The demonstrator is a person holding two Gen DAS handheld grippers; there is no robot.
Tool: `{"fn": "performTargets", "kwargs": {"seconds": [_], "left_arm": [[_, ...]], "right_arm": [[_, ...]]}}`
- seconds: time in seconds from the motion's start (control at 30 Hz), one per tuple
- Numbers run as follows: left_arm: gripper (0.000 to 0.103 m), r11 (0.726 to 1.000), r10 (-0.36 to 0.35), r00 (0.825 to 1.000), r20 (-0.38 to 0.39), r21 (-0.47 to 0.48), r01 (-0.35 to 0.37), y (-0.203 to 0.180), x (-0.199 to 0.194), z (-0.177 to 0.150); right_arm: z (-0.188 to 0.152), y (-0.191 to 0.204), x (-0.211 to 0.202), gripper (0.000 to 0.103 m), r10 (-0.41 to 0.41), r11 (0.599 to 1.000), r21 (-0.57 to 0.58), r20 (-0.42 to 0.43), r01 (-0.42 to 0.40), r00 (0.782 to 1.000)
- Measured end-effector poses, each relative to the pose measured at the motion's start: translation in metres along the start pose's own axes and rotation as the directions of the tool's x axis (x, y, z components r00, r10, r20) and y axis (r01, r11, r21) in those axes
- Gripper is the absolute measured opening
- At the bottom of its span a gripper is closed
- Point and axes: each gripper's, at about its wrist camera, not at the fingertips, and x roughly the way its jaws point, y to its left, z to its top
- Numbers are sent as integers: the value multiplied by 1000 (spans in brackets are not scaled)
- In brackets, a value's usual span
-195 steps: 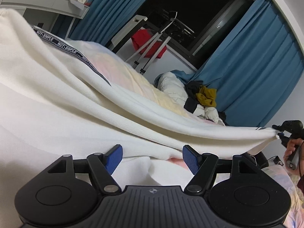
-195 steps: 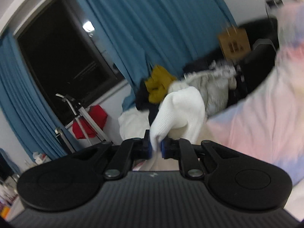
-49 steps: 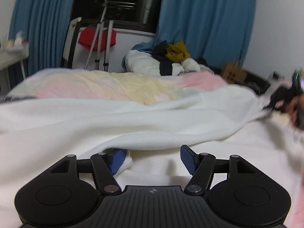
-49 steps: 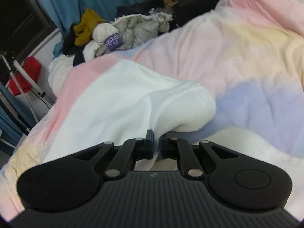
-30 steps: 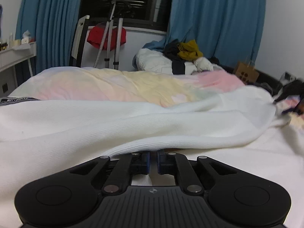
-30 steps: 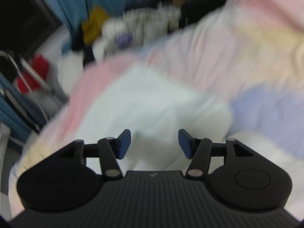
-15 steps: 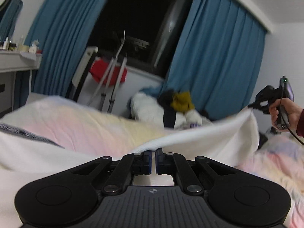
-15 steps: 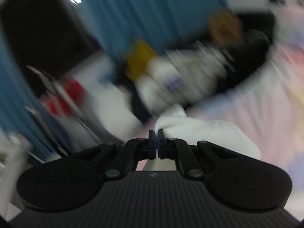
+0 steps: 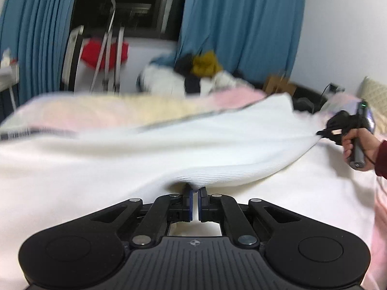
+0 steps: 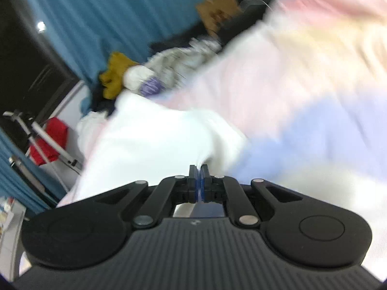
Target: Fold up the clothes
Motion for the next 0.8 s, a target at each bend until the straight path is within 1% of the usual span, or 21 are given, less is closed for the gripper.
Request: {"fn": "performTargets", "kwargs": {"seconds": [0.07,0.2,0.27,0.37,0.4,0.47,0.6,0.67,0.7,0.8], "left_arm": [[5,999,-6,1000,-11,-36,5,5,5,-2],[7,993,-28,999,-16,-116,26,16,9,0],[13,987,-36,999,-17,-159,33,21,6,1],[20,981,-34,999,-27,-192,28,21,-5,1],[22,980,-29,999,-30,-198,22,19,-11,1],[32,979,-13,999,-34,-201,6,14,-26,-1],[39,981,28,999,-42,-192,-35,-3,-62,-4],[41,979,63,997,-37,-190,-69,-12,-82,-4],[41,978,82,996,-33,-189,-87,-16,-92,-4],[46,967,129,991,-24,-218,-131,-20,-123,-5]], "right_arm": [[-9,-11,4,5,12,999,31,-8,-11,1000],[-15,-10,-14,8,30,999,18,14,-30,999],[-19,-15,-32,8,35,999,31,29,-36,999],[-26,-13,-64,8,58,998,-8,43,-58,997],[-29,-12,-75,8,67,998,-14,43,-66,997],[-34,-10,-98,8,77,997,-23,32,-76,997],[-43,2,-134,8,55,989,-139,-8,-55,998],[-49,7,-151,8,48,981,-186,-27,-53,998],[-53,7,-158,8,52,980,-189,-41,-59,998],[-63,7,-179,8,75,979,-184,-95,-92,993]]}}
